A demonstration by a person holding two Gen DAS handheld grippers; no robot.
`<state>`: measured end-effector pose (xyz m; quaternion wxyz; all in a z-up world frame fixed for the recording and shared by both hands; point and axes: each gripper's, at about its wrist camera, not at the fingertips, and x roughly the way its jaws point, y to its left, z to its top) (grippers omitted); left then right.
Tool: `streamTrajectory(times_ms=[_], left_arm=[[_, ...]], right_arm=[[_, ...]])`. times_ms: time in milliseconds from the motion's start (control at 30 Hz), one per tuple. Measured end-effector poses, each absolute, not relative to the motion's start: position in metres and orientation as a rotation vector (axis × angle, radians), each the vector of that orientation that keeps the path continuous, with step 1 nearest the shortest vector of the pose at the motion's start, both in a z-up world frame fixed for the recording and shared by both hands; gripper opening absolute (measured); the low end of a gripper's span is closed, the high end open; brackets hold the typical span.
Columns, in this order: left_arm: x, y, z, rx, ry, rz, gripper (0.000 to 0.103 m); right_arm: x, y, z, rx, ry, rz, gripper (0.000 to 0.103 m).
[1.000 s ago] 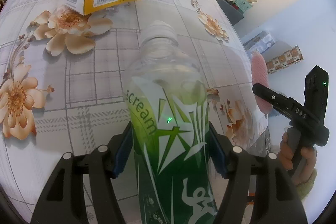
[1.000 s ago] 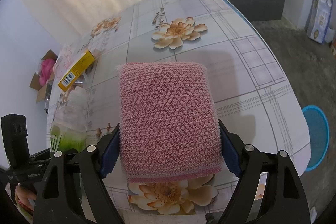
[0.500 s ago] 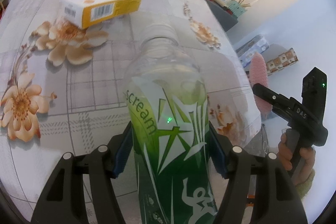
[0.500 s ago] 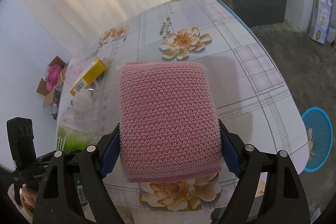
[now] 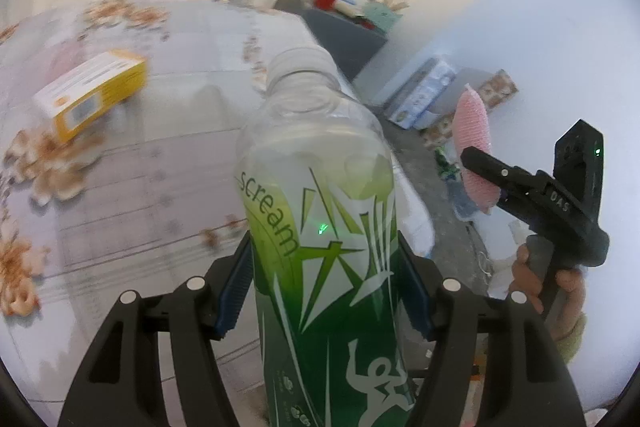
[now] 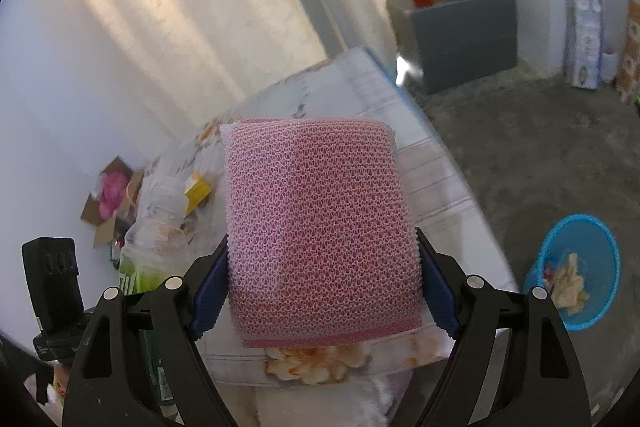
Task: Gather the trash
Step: 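Lift and carry the pink sponge and green bottle over the blue wastebasket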
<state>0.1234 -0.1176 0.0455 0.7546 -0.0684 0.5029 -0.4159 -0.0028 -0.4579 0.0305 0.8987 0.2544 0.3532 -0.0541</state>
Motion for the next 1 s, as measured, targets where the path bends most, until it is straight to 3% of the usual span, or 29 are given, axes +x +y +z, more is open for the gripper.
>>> streamTrajectory(times_ms=[400,1000], left_arm=[[0.097,-0.211,0.078,-0.075,1.063,-1.09,0.064],[0.052,-0.336,0.073,0.072,1.091,-1.23,0.064]], right_arm=[[-0.069,-0.517,0.028,0.637,0.653,-0.226,0.078],[-0.145,-0.577,0.001,0.78,0.602,-0.38,0.078]])
